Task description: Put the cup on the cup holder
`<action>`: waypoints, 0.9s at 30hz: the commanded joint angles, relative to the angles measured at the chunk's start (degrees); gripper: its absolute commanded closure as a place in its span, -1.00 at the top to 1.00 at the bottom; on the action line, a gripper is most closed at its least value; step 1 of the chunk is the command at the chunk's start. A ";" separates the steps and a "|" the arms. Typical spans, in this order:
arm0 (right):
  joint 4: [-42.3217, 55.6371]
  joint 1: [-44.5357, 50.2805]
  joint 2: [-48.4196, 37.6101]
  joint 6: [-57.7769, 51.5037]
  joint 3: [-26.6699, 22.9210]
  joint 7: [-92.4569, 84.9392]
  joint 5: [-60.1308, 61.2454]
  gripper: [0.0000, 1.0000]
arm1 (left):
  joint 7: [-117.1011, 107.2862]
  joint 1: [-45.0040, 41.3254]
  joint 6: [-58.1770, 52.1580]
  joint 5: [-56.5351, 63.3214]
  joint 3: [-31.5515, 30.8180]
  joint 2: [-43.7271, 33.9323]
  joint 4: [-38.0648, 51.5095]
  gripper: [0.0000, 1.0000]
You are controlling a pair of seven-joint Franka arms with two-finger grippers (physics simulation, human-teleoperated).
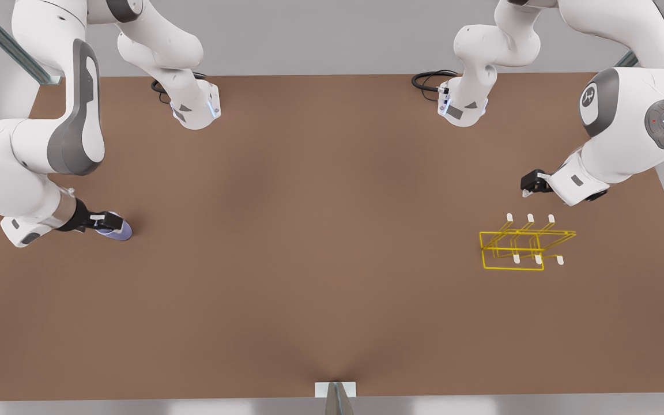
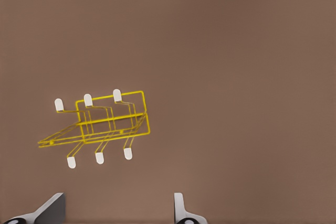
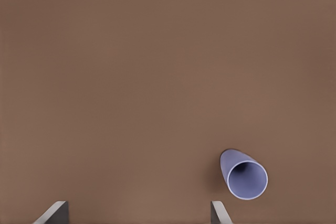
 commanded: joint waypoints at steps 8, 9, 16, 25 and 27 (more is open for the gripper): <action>0.47 -0.09 4.51 4.15 -0.17 0.39 -0.51 1.00 | 0.55 0.67 -2.55 0.11 0.41 1.54 -0.92 1.00; -0.76 0.00 4.34 4.23 -0.17 0.48 -0.42 1.00 | 0.55 0.67 -2.55 0.11 0.14 1.45 -0.92 1.00; -19.57 -0.61 -6.13 9.77 -0.26 0.48 -0.07 1.00 | 0.55 0.67 -2.46 0.11 -0.12 1.71 -1.28 1.00; -21.68 -9.40 0.03 14.43 -0.26 -2.34 1.07 1.00 | 0.55 0.67 -2.55 0.19 -0.12 1.80 -1.36 1.00; -25.11 -9.93 0.29 18.91 -0.26 -3.21 1.07 1.00 | 0.55 0.67 -2.64 0.19 -0.12 1.89 -1.36 1.00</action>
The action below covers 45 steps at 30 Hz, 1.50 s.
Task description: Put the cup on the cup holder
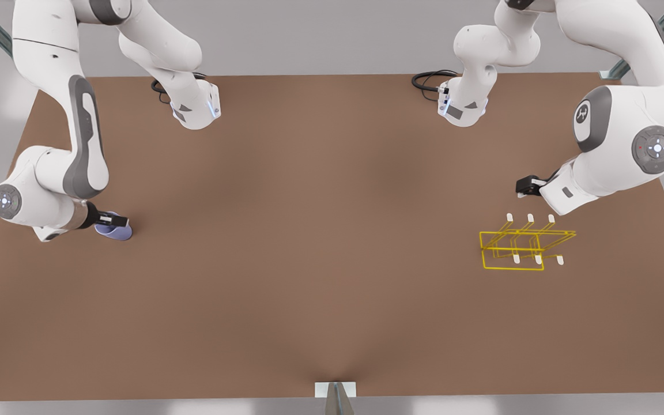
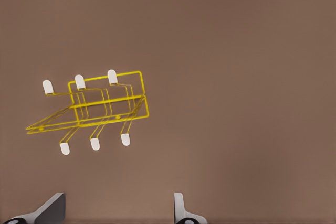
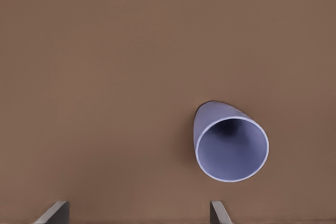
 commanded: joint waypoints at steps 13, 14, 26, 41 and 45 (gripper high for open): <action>-8.04 -4.70 7.97 20.49 -0.08 -12.15 -4.36 1.00 | 0.16 0.01 0.31 0.05 0.01 0.32 -0.84 1.00; -7.96 -4.79 8.15 20.49 -0.08 -12.06 -4.36 0.61 | 0.16 0.01 0.31 0.05 0.01 0.32 -0.84 1.00; -7.52 -4.96 6.39 18.91 -0.08 -11.45 -4.27 -0.57 | 0.33 0.01 -1.71 -0.04 -0.08 -1.17 -0.58 1.00; 25.08 33.53 15.17 4.49 1.15 29.51 52.67 -0.57 | 0.42 0.01 4.35 0.58 -0.16 1.99 -0.58 1.00; 49.95 47.86 33.80 21.54 1.23 48.74 63.67 -0.57 | -0.02 0.01 4.17 0.75 -0.08 1.12 -0.31 1.00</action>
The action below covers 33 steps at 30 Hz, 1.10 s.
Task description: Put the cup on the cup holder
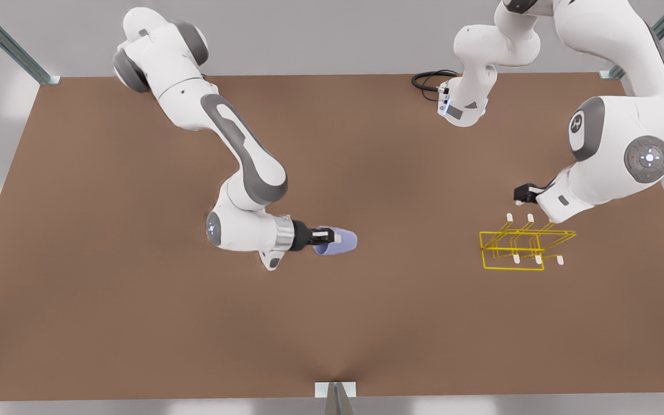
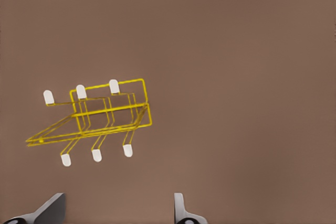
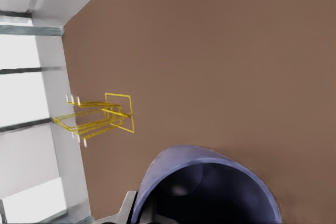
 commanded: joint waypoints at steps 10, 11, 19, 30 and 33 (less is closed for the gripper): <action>22.87 9.27 26.33 32.01 21.28 50.82 7.87 -0.57 | -0.41 -0.05 -0.06 0.07 0.29 0.96 -0.59 1.00; 22.78 9.27 26.59 32.01 21.10 51.00 7.87 -0.57 | -0.14 -0.05 -0.24 0.16 0.29 0.96 -0.50 1.00; 22.78 9.35 29.49 31.74 21.01 51.00 7.78 -0.57 | -0.58 -0.05 -1.73 0.16 0.29 0.61 -0.42 1.00; 20.14 9.35 31.60 31.57 20.93 50.91 7.61 -0.57 | -0.67 -0.05 -2.17 0.16 0.29 1.31 -0.50 1.00; 19.26 9.35 31.43 31.92 20.66 50.82 7.26 0.67 | -0.76 -0.05 -2.26 0.16 0.29 1.23 -0.50 1.00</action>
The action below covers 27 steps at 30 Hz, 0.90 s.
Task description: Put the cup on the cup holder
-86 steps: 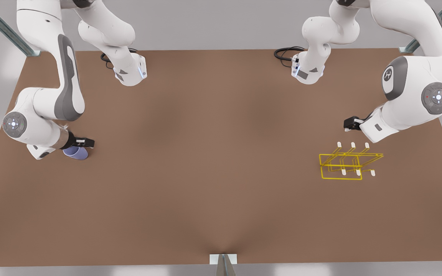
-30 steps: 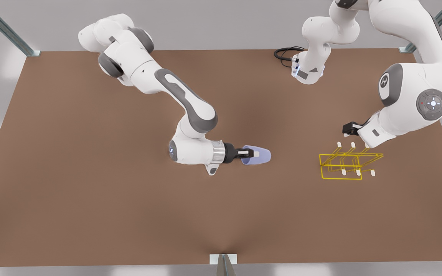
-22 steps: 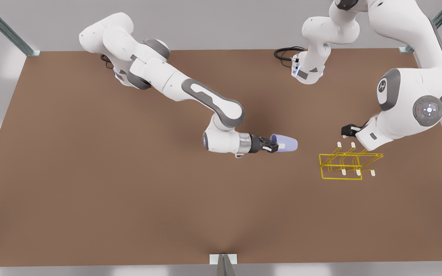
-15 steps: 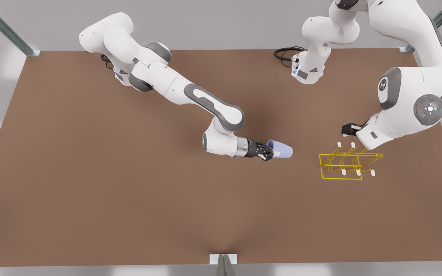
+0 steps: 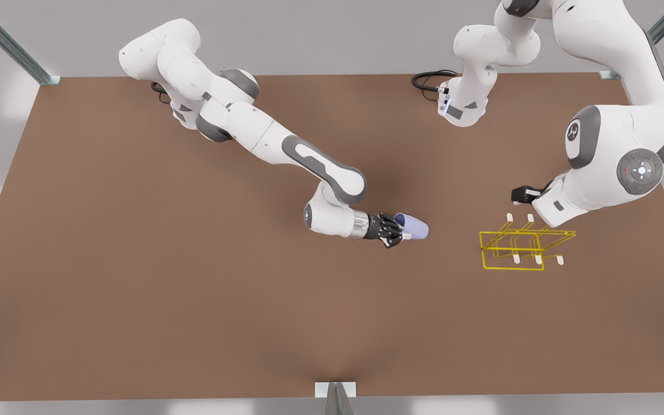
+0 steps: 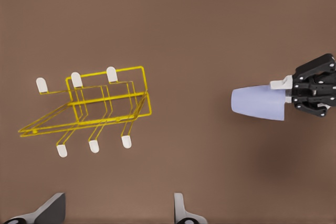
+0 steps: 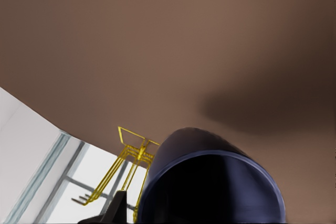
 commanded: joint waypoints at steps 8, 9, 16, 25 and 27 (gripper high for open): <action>-6.57 -3.42 -2.21 -2.09 -3.32 3.41 -1.66 1.00 | -0.33 0.00 -0.16 0.03 0.01 0.09 0.03 1.00; -11.14 -4.92 -4.58 -2.53 -3.23 0.16 -1.66 1.00 | -0.33 0.00 -0.08 0.03 -0.07 0.27 0.03 1.00; -39.19 -28.29 -33.59 -29.76 -4.99 -11.19 -26.15 1.00 | -29.12 -3.16 -3.68 0.03 -10.62 2.20 0.29 1.00; -44.55 -52.56 -64.36 -56.50 -5.60 -41.25 -73.90 1.00 | -114.38 -12.48 39.83 -1.20 -11.59 4.05 -20.89 1.00; -50.08 -54.14 -67.25 -52.73 -5.60 -43.35 -73.82 1.00 | -137.74 -10.99 40.09 -1.99 -11.50 4.75 -21.16 1.00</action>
